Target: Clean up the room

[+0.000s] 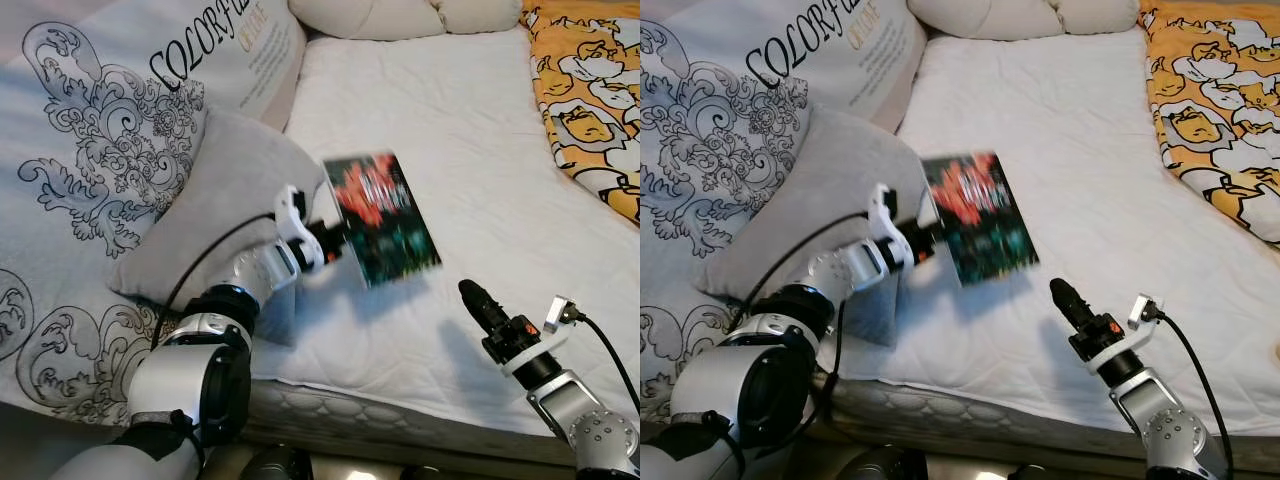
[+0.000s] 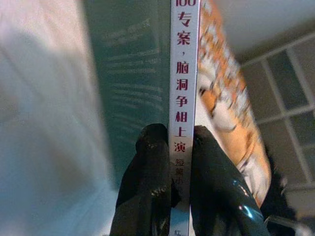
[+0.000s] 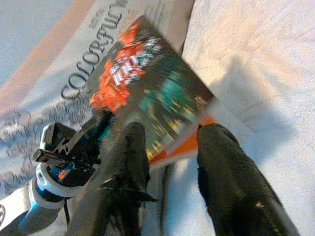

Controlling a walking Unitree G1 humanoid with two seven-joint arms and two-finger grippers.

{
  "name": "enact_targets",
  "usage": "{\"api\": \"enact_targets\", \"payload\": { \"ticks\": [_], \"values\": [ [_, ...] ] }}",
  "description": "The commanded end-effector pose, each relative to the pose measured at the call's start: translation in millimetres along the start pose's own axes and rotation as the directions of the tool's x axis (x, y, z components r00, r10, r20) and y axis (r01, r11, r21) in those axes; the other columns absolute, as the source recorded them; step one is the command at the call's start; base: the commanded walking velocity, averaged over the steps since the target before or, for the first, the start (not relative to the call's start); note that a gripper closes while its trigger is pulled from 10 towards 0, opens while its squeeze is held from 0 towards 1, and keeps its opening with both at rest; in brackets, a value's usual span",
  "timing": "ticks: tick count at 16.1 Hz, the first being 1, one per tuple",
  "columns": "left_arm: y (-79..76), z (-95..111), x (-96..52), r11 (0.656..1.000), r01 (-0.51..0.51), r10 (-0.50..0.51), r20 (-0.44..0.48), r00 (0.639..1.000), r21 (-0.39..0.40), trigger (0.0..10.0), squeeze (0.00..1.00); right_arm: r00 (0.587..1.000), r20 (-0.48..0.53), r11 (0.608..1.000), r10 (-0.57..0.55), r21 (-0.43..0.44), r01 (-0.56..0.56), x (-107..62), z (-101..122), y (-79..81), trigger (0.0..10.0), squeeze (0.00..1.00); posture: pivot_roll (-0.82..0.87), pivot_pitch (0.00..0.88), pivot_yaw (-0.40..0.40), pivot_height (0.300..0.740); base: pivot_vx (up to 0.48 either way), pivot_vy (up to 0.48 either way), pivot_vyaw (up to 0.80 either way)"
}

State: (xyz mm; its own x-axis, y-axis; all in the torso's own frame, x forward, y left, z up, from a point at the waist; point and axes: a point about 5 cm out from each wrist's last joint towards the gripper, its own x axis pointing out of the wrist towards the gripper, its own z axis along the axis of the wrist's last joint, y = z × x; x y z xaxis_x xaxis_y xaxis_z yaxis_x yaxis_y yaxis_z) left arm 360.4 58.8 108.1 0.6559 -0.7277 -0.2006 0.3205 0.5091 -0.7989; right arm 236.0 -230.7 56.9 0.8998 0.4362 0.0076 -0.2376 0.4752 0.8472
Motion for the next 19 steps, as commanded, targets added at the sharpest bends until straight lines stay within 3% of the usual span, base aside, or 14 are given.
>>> {"api": "enact_targets", "payload": {
  "ticks": [1,2,3,4,5,8,10,11,12,15,19],
  "values": [
    [-4.4,6.9,1.0,0.995,0.013,-0.009,-0.039,0.999,0.099,0.0,0.00,0.999,-0.050,0.997,-0.003,-0.078,-0.001,-4.7,2.4,5.5,10.0,1.00,-0.15,0.052,0.105,0.740,0.000,0.000,0.00],
    [-4.6,5.7,1.3,0.993,0.014,-0.007,-0.065,0.998,0.115,0.0,0.00,0.998,-0.063,0.994,-0.007,-0.109,0.000,-6.7,4.8,8.0,10.0,1.00,-0.16,0.056,0.109,0.740,0.000,0.000,0.00],
    [-5.2,4.9,1.7,0.993,0.019,-0.010,-0.078,0.997,0.120,0.0,0.00,0.998,-0.067,0.992,-0.008,-0.123,0.000,-7.4,6.0,9.4,10.0,0.61,-0.17,0.059,0.111,0.740,0.000,0.000,0.00],
    [-5.9,4.5,2.0,0.992,0.023,-0.012,-0.089,0.996,0.123,0.0,0.00,0.997,-0.074,0.991,-0.007,-0.134,-0.003,-7.8,6.9,11.5,10.0,0.61,-0.17,0.060,0.112,0.740,0.000,0.000,0.00],
    [-7.8,2.7,2.7,0.991,0.041,-0.025,-0.127,0.992,0.130,0.0,0.00,0.994,-0.109,0.986,0.000,-0.167,-0.018,-7.9,6.1,17.8,10.0,0.00,-0.19,0.067,0.115,0.740,0.000,0.000,0.00],
    [-10.7,3.4,4.0,0.984,0.039,-0.006,-0.180,0.984,0.175,0.0,0.00,0.983,-0.186,0.974,0.014,-0.219,-0.055,-7.7,-0.8,29.9,10.0,0.00,-0.21,0.077,0.118,0.740,0.000,0.000,0.00],
    [-6.6,0.0,3.3,0.961,0.017,0.050,-0.232,0.971,0.277,0.0,0.00,0.975,-0.220,0.967,0.003,-0.248,-0.059,-7.5,-5.4,32.6,10.0,0.00,-0.22,0.081,0.122,0.740,0.000,0.000,0.00],
    [-4.1,-1.5,3.2,0.939,0.006,0.084,-0.247,0.965,0.343,0.0,0.00,0.972,-0.233,0.964,-0.008,-0.262,-0.055,-8.0,-7.6,34.0,10.0,0.00,-0.22,0.082,0.123,0.740,0.000,0.000,0.00],
    [-0.6,-3.9,3.3,0.891,-0.001,0.138,-0.269,0.953,0.454,0.0,0.00,0.968,-0.249,0.960,-0.023,-0.275,-0.048,-8.7,-10.5,35.0,10.0,0.00,-0.23,0.085,0.123,0.740,0.000,0.000,0.00],
    [3.0,-4.9,5.0,0.769,-0.006,0.220,-0.256,0.941,0.639,0.0,0.00,0.951,-0.297,0.926,-0.085,-0.377,-0.034,-8.0,-17.3,35.2,10.0,0.00,-0.23,0.087,0.123,0.740,0.000,0.000,0.00],
    [4.3,-0.7,6.1,0.734,-0.074,0.259,-0.178,0.949,0.675,0.0,0.00,0.947,-0.308,0.895,-0.091,-0.443,-0.058,2.0,-18.4,43.8,10.0,0.00,-0.23,0.089,0.121,0.740,0.000,0.000,0.00]
  ]
}}
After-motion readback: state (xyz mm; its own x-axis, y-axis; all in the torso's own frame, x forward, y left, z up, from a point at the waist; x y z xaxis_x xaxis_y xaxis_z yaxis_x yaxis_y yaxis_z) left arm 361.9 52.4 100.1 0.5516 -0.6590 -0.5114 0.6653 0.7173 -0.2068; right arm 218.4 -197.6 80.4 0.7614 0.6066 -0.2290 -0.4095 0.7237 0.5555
